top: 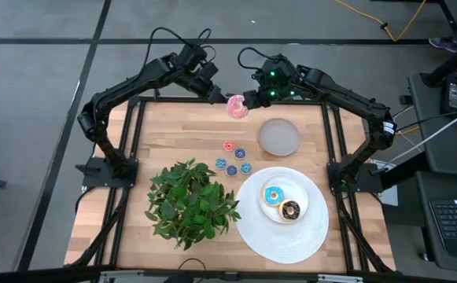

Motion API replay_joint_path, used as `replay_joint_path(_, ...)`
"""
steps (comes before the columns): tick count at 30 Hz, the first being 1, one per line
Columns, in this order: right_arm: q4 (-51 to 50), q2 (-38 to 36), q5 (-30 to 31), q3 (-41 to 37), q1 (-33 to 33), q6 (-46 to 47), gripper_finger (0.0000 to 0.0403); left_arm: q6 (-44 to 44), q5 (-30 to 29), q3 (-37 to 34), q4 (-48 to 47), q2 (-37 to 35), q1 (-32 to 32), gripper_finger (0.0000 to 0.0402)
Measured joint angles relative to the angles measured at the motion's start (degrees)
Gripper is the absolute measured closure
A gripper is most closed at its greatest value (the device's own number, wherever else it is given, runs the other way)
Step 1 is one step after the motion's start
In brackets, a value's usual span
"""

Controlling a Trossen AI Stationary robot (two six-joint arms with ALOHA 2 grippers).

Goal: Pick & Place donuts
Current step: Put the large pink donut onto the white plate

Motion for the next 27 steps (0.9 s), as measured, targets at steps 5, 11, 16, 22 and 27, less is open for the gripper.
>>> replay_joint_path(5, -0.5, 0.0, -0.9, 0.0, 0.0, 0.0, 0.0382, 1.3, 2.2, 0.0, -0.9, -0.7, 1.4, 0.0283)
replay_joint_path(11, -3.8, 0.0, -9.8, 0.0, 0.0, -4.4, 0.0379, 5.8, 4.8, 0.0, -4.1, -1.1, 3.7, 0.0224)
replay_joint_path(16, -15.2, 0.0, -13.2, 0.0, 0.0, -15.6, 0.0383, 11.4, 9.0, 0.0, -9.4, -1.1, 5.4, 0.0203)
replay_joint_path(22, -30.4, 0.0, -13.1, 0.0, -0.9, -30.5, 0.0386, 16.7, 9.6, 0.0, -13.7, -1.2, 6.1, 0.0206)
replay_joint_path(27, -39.3, 0.0, -13.8, -0.4, -1.4, -44.5, 0.0387, 19.7, 9.6, 0.0, -15.4, -1.2, 6.1, 0.0207)
